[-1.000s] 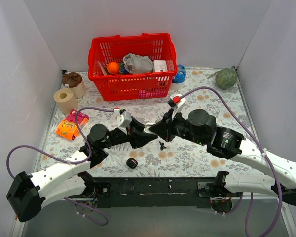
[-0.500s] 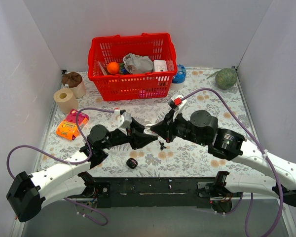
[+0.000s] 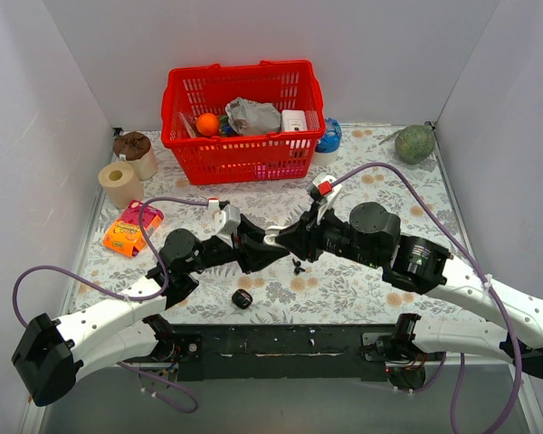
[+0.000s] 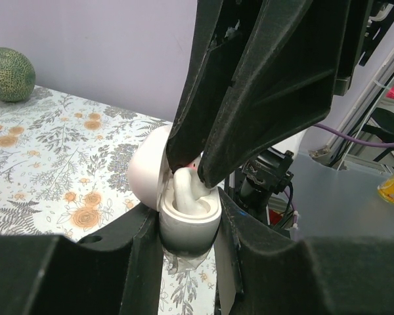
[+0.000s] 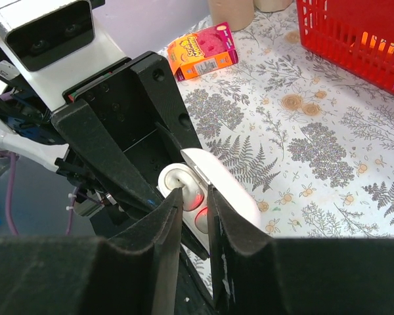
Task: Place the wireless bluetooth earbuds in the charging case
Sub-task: Adjust the earbud with the charging case.
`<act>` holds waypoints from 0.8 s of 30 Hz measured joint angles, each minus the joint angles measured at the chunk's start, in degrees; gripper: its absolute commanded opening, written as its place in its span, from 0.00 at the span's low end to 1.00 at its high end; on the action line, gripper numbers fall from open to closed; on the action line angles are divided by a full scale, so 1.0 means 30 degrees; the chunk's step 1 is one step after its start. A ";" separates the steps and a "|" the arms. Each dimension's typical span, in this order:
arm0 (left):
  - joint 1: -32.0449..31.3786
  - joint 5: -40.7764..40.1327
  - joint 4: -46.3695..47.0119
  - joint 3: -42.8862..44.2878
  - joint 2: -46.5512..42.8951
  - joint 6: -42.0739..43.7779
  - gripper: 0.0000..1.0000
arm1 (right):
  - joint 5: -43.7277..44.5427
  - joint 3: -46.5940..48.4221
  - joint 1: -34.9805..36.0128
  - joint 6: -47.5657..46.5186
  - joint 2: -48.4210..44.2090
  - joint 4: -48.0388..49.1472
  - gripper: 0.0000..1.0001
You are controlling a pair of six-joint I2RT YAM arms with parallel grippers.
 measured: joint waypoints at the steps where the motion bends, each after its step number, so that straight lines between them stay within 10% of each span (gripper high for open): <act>1: 0.0000 0.0000 0.0007 0.0000 0.0015 -0.0007 0.00 | -0.0015 0.0000 0.0000 0.0007 0.0000 0.0000 0.29; 11: 0.0073 0.0080 0.0036 0.0000 0.0182 -0.0146 0.00 | -0.0590 0.0342 -0.0124 -0.0131 0.0554 -0.0058 0.01; 24: -0.0007 0.0357 0.0138 0.0000 0.0175 -0.0423 0.00 | -0.1457 0.0386 -0.0175 -0.1195 0.0313 -0.0058 0.01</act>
